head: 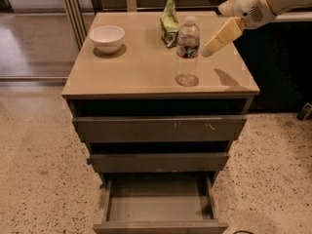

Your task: Place water bottle into bottom drawer

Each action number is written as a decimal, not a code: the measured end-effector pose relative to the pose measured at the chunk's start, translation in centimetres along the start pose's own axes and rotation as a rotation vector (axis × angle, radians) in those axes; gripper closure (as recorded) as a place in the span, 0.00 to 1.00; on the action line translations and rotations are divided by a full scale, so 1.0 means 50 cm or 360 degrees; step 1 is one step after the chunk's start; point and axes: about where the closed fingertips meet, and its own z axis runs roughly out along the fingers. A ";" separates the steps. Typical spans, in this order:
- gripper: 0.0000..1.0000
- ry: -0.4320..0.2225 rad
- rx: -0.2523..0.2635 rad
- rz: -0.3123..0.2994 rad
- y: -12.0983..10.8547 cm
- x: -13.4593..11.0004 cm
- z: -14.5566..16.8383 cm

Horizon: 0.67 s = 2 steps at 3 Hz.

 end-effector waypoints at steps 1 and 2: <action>0.00 -0.0019 -0.0019 0.0006 0.002 -0.005 0.008; 0.00 -0.0051 -0.0030 -0.0008 0.006 -0.009 0.033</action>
Offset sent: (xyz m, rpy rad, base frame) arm 0.0032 0.0126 -0.0079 0.0363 -0.0145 0.0162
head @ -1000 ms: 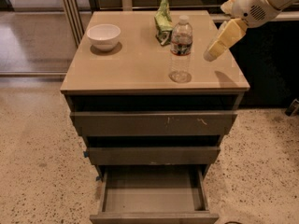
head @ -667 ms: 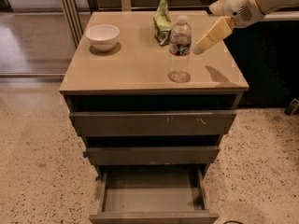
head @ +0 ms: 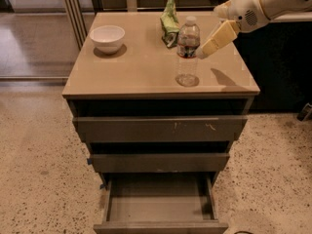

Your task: Place water bottle into bottom drawer

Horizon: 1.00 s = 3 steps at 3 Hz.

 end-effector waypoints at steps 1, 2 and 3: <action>0.00 -0.0037 -0.0009 -0.0025 0.001 -0.014 0.027; 0.00 -0.0078 -0.0033 -0.0032 0.001 -0.026 0.060; 0.00 -0.0090 -0.0062 -0.0034 0.002 -0.030 0.091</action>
Offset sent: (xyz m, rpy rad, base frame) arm 0.0212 0.0403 -0.0114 0.0665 -0.0316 0.0483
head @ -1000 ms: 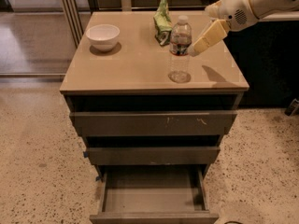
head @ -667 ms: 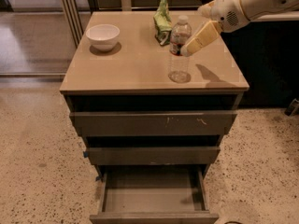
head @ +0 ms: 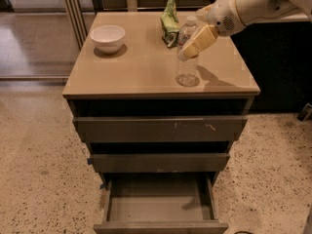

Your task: Place water bottle into bottom drawer

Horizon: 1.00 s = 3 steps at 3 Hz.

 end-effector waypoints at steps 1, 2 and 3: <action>0.00 0.0022 -0.0025 0.0019 0.001 0.017 0.028; 0.19 0.0063 -0.0049 0.0030 0.004 0.040 0.051; 0.42 0.0067 -0.0052 0.0031 0.004 0.042 0.054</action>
Offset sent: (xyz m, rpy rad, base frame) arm 0.0071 0.0036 -0.0460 -0.0513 0.0671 0.0030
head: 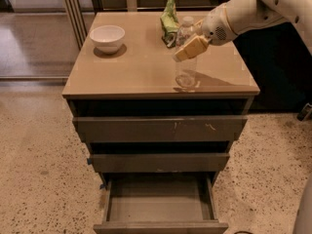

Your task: Place water bottle into bottom drawer

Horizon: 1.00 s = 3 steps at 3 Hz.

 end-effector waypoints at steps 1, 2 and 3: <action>0.73 0.0000 0.0000 0.0000 0.000 0.000 0.000; 0.96 -0.0010 -0.0028 -0.0020 0.019 -0.002 0.002; 1.00 -0.0045 -0.0073 -0.0037 0.070 -0.008 -0.015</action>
Offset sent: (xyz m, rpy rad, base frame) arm -0.0220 0.0054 0.0021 0.0085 -0.0075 0.0443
